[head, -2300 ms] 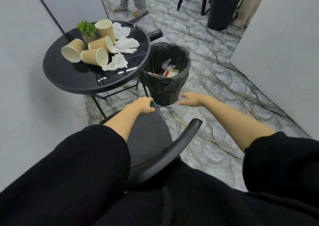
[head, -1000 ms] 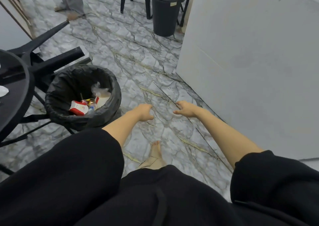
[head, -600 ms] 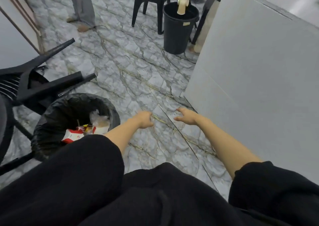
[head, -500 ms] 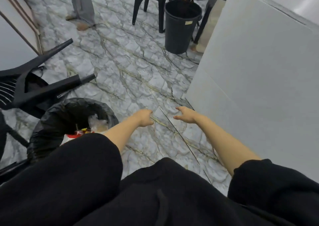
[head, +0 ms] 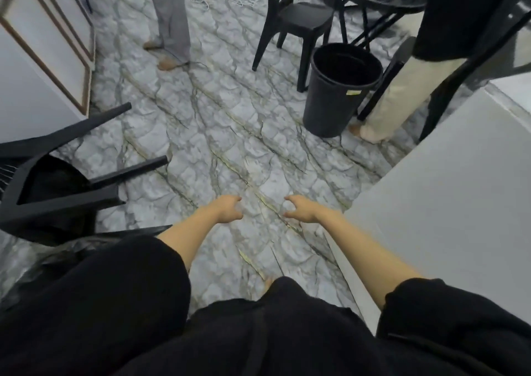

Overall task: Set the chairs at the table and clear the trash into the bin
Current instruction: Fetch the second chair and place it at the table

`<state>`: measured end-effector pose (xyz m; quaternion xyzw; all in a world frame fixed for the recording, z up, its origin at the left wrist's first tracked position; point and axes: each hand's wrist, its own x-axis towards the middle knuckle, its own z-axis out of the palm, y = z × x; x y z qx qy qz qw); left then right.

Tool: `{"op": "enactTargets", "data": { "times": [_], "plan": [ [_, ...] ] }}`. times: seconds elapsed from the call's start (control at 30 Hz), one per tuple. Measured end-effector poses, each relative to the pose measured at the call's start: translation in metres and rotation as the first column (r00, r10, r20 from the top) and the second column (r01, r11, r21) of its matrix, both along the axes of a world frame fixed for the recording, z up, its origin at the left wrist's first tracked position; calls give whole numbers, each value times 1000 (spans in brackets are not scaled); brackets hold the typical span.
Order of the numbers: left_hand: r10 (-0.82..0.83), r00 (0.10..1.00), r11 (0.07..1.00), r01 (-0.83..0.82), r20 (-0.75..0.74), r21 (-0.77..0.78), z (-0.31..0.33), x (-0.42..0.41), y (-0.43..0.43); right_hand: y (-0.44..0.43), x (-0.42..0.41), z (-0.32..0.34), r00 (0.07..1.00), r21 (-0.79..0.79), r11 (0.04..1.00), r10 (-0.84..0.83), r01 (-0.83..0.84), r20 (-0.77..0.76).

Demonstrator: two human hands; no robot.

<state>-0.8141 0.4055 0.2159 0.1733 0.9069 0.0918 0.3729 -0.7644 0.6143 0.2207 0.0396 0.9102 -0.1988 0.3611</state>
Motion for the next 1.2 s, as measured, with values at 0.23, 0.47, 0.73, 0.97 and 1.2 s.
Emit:
{"op": "enactTargets", "data": {
  "times": [0.23,0.47,0.73,0.97,1.2],
  "plan": [
    [130,990,991,-130,50,2,-2,-137,20,28,-170,3,988,14,989,150,-150,39],
    [209,977,978,-209,48,9,1,-309,6,24,-367,3,973,33,972,230,-231,28],
    [327,944,944,-328,44,35,13,-486,-40,-27,-565,7,946,-6,946,324,-324,30],
    [453,891,890,-454,39,30,2,-626,-107,-99,-747,0,863,10,864,503,-504,38],
    [687,722,720,-692,79,51,-7,-738,-186,-202,-926,-2,709,46,708,701,-705,80]
  ]
}}
